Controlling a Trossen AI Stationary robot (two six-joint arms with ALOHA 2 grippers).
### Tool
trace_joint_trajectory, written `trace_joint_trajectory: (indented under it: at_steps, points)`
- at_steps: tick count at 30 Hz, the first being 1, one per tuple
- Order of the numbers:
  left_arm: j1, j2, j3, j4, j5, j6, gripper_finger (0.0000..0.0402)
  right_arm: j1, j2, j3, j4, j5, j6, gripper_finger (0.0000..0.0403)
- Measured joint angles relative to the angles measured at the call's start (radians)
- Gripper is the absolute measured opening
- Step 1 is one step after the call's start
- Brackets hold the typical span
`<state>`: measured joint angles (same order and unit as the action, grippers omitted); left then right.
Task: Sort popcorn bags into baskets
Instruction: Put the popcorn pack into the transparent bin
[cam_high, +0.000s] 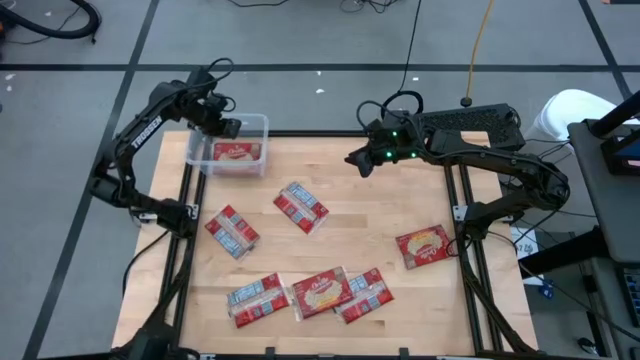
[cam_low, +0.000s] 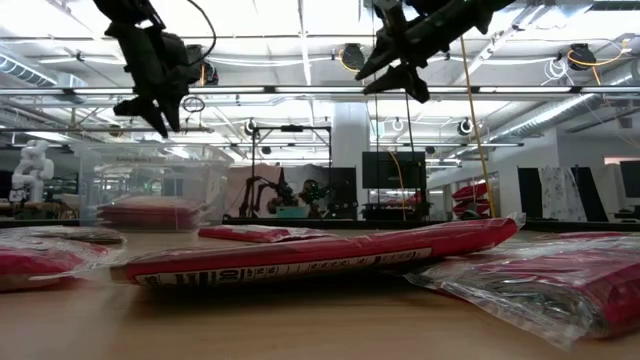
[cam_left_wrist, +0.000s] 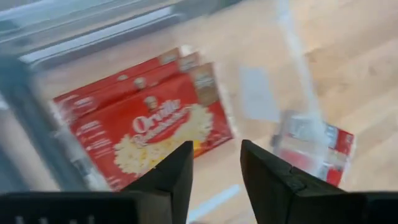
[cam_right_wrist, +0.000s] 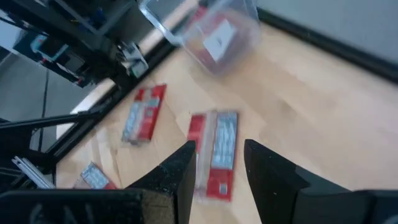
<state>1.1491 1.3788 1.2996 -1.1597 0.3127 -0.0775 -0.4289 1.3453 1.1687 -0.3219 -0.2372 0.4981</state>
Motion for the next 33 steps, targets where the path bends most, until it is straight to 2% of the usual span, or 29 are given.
trace_joint_trajectory:
  at_steps: [6,11,18,26,33]
  points:
    - [-0.082,-0.080,0.000,0.033,0.001,0.044,0.0108,0.039,0.000,0.000,-0.144,0.002,0.065,0.0130]
    - [-0.171,-0.131,0.000,0.071,0.011,0.000,0.0108,0.086,0.000,0.000,-0.204,0.032,0.142,0.0130]
    - [-0.374,-0.166,0.000,0.065,0.024,-0.013,0.0108,0.134,0.000,0.000,-0.208,0.030,0.240,0.0130]
    - [-0.630,-0.170,-0.007,0.067,-0.029,-0.058,0.0108,0.202,0.029,0.000,-0.191,-0.004,0.221,0.0135]
    - [-0.795,-0.169,-0.073,0.066,-0.077,-0.160,0.0108,0.307,0.050,0.000,-0.202,-0.030,0.140,0.0182]
